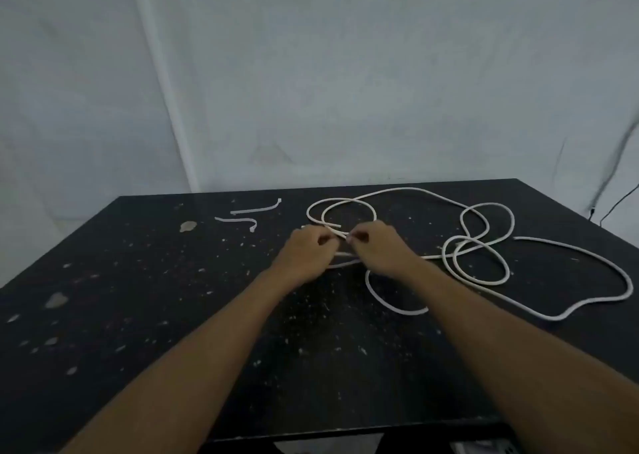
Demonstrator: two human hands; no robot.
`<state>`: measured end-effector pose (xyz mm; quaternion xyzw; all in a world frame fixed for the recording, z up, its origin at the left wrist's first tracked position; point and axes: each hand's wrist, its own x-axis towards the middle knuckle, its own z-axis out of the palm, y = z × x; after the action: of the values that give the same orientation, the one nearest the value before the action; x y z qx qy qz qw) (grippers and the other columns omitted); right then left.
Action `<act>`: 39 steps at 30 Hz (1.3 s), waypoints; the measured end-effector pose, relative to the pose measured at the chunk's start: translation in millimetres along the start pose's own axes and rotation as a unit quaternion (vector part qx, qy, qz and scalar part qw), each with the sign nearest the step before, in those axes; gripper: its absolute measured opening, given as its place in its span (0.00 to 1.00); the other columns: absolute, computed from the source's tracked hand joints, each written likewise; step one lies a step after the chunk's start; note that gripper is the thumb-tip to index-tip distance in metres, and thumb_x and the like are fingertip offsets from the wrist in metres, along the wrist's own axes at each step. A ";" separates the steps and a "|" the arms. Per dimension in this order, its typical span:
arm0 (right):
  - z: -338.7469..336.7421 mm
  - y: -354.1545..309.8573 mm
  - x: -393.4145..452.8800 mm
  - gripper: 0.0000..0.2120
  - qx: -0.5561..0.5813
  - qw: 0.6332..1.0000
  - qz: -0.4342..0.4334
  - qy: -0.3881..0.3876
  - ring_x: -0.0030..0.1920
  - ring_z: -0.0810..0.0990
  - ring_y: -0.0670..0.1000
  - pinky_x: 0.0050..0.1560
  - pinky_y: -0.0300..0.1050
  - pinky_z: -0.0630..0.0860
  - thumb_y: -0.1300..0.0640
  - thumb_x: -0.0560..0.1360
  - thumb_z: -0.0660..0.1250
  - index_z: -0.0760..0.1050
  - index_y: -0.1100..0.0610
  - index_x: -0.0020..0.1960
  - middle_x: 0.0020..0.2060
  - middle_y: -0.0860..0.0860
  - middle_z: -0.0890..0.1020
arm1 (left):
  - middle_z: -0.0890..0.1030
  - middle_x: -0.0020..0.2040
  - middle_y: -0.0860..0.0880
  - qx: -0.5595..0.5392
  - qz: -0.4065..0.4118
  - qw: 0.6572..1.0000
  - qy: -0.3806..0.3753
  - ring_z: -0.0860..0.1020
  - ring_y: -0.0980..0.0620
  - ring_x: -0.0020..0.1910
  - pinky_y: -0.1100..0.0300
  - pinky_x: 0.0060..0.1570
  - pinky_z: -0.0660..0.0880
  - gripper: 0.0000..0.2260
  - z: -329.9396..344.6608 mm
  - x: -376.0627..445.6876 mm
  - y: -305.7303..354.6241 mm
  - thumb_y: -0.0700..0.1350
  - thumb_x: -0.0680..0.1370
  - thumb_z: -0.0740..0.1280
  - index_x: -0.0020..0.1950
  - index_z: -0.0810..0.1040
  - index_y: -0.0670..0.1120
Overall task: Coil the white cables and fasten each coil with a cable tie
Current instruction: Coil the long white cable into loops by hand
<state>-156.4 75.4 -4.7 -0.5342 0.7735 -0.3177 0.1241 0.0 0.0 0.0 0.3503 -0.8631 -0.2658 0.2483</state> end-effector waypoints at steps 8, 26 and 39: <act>8.5 13.3 2.0 0.14 -0.090 0.987 0.132 0.035 0.62 0.80 0.58 0.71 0.63 0.66 0.41 0.79 0.66 0.79 0.51 0.56 0.56 0.51 0.83 | 0.87 0.48 0.54 0.000 0.020 1.000 -0.020 0.82 0.58 0.47 0.59 0.53 0.78 0.13 13.9 5.2 -19.8 0.41 0.77 0.63 0.52 0.87 0.49; 39.2 -0.6 -12.9 0.12 0.118 0.939 -0.240 0.217 0.56 0.81 0.40 0.60 0.46 0.76 0.45 0.80 0.71 0.82 0.47 0.61 0.54 0.39 0.84 | 0.71 0.30 0.49 -0.584 -0.176 0.792 0.002 0.73 0.53 0.27 0.57 0.34 0.78 0.11 -22.2 61.7 12.0 0.40 0.87 0.55 0.57 0.77 0.39; 12.7 8.5 -3.8 0.08 -0.209 0.977 -0.007 0.030 0.57 0.80 0.50 0.61 0.53 0.74 0.46 0.85 0.61 0.77 0.46 0.57 0.55 0.45 0.81 | 0.64 0.29 0.51 -0.506 -0.079 0.856 0.067 0.57 0.56 0.24 0.63 0.21 0.54 0.13 -38.4 28.5 1.5 0.44 0.88 0.54 0.62 0.78 0.43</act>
<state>-154.5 76.2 -20.3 -0.5439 0.8224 -0.1659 -0.0156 4.9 -31.0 36.2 0.2606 -0.5604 -0.6602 0.4268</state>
